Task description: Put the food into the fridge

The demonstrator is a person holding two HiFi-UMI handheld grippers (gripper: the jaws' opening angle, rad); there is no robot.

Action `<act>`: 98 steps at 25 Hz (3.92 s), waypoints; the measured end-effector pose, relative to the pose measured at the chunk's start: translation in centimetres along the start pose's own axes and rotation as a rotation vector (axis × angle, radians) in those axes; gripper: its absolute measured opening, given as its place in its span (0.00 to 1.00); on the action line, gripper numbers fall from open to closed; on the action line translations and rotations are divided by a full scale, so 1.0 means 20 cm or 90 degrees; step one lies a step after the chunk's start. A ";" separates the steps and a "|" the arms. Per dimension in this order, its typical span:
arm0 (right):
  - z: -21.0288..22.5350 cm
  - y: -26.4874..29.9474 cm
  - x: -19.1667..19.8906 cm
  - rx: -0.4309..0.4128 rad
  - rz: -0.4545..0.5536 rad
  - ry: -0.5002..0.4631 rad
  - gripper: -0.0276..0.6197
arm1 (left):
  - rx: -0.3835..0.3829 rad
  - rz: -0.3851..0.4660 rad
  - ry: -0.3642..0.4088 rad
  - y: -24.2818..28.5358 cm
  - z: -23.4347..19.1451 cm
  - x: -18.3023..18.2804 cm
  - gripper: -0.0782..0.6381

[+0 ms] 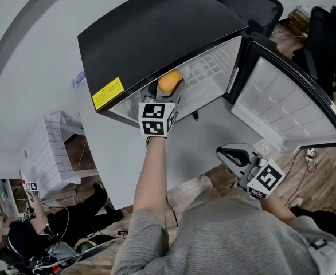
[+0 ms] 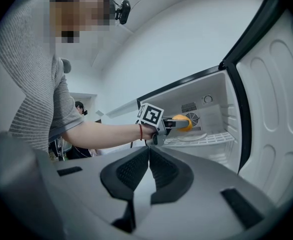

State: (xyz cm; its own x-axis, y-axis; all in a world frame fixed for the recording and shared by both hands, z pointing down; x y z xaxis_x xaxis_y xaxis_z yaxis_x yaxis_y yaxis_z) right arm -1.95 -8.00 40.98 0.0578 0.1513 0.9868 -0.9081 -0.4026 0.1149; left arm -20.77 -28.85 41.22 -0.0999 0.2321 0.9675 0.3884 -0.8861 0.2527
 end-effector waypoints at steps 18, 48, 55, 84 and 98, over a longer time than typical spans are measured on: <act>0.03 -0.02 0.03 0.028 -0.010 0.011 0.06 | -0.058 -0.092 0.080 0.19 -0.10 0.11 0.55; 0.03 -0.03 0.04 0.028 -0.025 0.008 0.06 | -0.096 -0.081 0.141 0.21 -0.13 0.15 0.59; 0.03 -0.04 0.04 0.028 -0.022 0.010 0.06 | -0.109 -0.046 0.147 0.17 -0.12 0.07 0.59; 0.04 -0.04 0.03 -0.004 -0.012 0.009 0.06 | -0.144 0.123 0.085 -0.20 0.05 -0.08 0.34; 0.01 -0.09 0.03 -0.027 -0.007 0.005 0.06 | -0.123 0.148 0.058 -0.32 0.17 -0.07 0.12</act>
State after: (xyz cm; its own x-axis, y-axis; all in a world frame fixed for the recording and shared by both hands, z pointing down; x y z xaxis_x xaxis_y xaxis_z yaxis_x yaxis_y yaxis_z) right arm -0.24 -7.42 41.37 0.0643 0.1625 0.9846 -0.9243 -0.3623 0.1202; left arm -19.96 -22.01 38.31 -0.1141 -0.0147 0.9934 0.2304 -0.9730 0.0121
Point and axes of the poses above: the fingertips, and each gripper's own axes: y forward along the fingers, z to its right, x out of its underside, the point moved 4 cm from there along -y, backward along the fingers, and after that the axes turned 4 degrees about -y, right-handed, at the moved point
